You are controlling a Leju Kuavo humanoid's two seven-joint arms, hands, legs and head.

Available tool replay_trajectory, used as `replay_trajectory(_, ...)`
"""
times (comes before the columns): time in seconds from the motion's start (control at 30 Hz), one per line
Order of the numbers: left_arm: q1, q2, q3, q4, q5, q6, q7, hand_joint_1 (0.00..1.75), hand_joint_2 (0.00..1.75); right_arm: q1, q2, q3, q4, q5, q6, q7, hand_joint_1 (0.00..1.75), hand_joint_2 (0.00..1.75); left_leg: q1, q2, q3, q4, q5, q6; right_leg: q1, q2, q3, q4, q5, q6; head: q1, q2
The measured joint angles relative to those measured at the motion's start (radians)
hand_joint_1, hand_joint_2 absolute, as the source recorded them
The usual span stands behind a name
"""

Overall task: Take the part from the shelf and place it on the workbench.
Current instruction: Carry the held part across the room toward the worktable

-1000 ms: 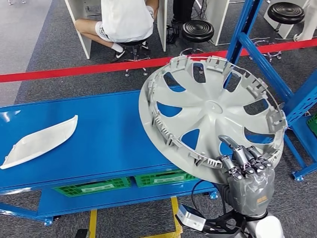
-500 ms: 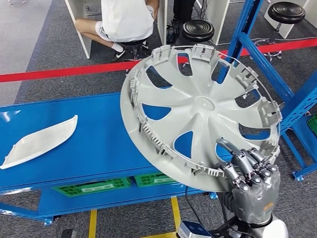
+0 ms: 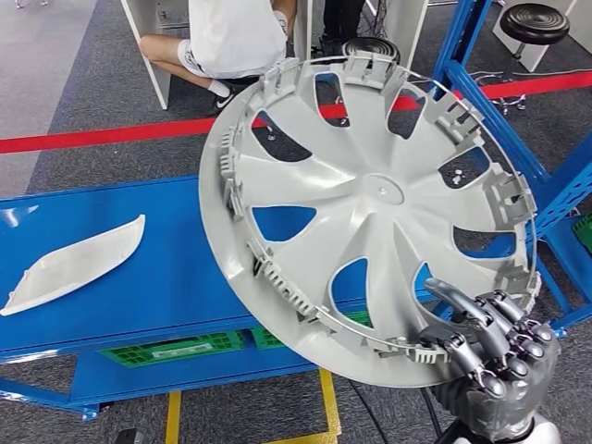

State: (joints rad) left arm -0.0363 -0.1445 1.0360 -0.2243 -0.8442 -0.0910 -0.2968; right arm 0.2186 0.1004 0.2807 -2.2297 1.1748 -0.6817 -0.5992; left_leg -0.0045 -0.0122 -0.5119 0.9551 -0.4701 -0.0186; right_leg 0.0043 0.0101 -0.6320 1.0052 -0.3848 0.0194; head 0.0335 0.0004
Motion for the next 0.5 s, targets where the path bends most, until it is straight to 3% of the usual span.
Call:
replay_trajectory(0.2,-0.001,0.000,0.005,0.000,-0.003,0.016,0.023,0.00,1.75,0.006,0.021,-0.020,-0.004,-0.037,0.000,-0.050,1.75,1.75,-0.003,0.000,0.000,0.003,-0.003,0.005,-0.003,0.000,0.001,-0.001,0.000,0.003,0.000,0.000)
replay_trajectory(0.37,-0.001,0.000,0.010,0.000,-0.010,0.024,0.040,0.00,1.75,0.013,0.036,-0.043,-0.011,-0.063,0.000,-0.081,1.75,1.75,-0.004,0.002,0.002,0.002,0.007,0.015,-0.008,0.001,0.002,-0.002,0.005,0.015,0.000,0.000)
replay_trajectory(0.43,-0.002,-0.001,0.013,0.000,-0.012,0.025,0.042,0.00,1.75,0.015,0.037,-0.050,-0.017,-0.071,0.000,-0.083,1.75,1.75,0.003,0.005,0.003,-0.008,0.017,0.021,-0.007,0.001,-0.015,0.038,-0.031,0.023,0.003,0.000)
replay_trajectory(0.5,-0.003,-0.001,0.017,0.000,-0.014,0.025,0.043,0.00,1.75,0.016,0.038,-0.055,-0.020,-0.078,0.000,-0.085,1.75,1.75,0.008,0.009,0.002,-0.011,0.022,0.023,-0.009,-0.001,-0.061,0.159,-0.106,0.031,0.009,0.000)
